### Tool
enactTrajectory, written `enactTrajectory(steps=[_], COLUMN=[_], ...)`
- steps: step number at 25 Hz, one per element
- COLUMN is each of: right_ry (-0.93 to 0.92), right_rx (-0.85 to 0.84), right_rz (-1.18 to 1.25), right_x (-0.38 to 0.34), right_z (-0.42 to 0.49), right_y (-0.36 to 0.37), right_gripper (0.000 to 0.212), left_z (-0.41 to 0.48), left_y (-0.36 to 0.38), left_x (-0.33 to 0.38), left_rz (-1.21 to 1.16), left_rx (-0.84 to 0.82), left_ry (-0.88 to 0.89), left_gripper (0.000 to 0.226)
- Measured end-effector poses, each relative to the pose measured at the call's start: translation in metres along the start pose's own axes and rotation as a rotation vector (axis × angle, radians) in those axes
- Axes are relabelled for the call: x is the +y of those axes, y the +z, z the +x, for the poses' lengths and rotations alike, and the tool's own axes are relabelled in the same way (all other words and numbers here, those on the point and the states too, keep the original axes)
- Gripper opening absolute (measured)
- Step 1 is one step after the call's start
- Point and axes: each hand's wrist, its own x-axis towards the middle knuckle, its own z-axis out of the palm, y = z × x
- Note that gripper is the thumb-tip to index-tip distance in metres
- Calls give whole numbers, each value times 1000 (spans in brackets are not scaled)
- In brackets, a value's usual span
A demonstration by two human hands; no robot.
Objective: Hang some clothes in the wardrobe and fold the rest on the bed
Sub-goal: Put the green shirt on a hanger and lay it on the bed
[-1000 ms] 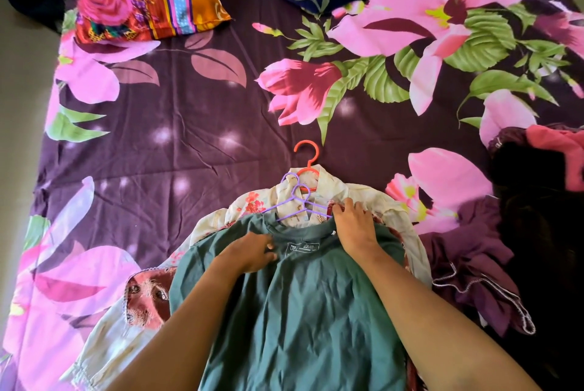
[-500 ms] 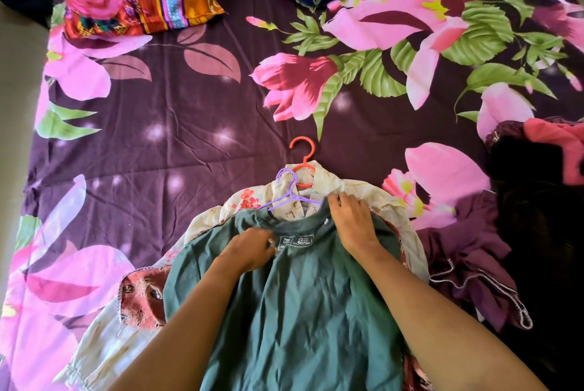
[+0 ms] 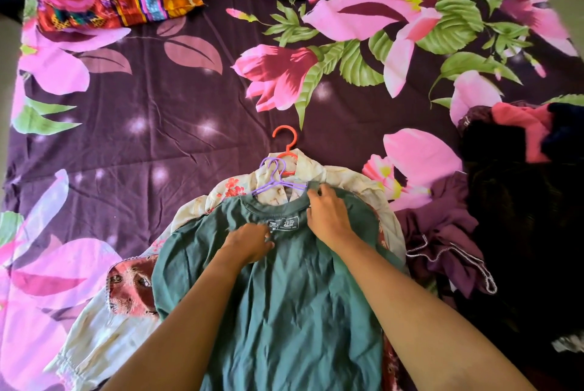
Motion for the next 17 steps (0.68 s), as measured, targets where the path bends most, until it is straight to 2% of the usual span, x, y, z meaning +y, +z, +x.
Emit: enactTrajectory(steps=[6, 8, 11, 14, 17], right_ry=[47, 51, 41, 60, 75], right_rx=[-122, -218, -414, -561, -550], right_rz=[27, 24, -45, -72, -33], right_x=[-17, -20, -30, -39, -46], right_z=[-41, -58, -89, -126, -185], right_y=[-35, -59, -101, -139, -173], right_gripper=[48, 42, 15, 38, 24], left_z=[-53, -77, -119, -164, -228], left_y=[-20, -32, -52, -72, -85], left_x=[21, 33, 53, 75, 101], left_rz=[14, 28, 40, 86, 183], left_rx=[12, 9, 16, 9, 31], left_ry=[-5, 27, 95, 162, 216], left_gripper=[38, 37, 36, 37, 37])
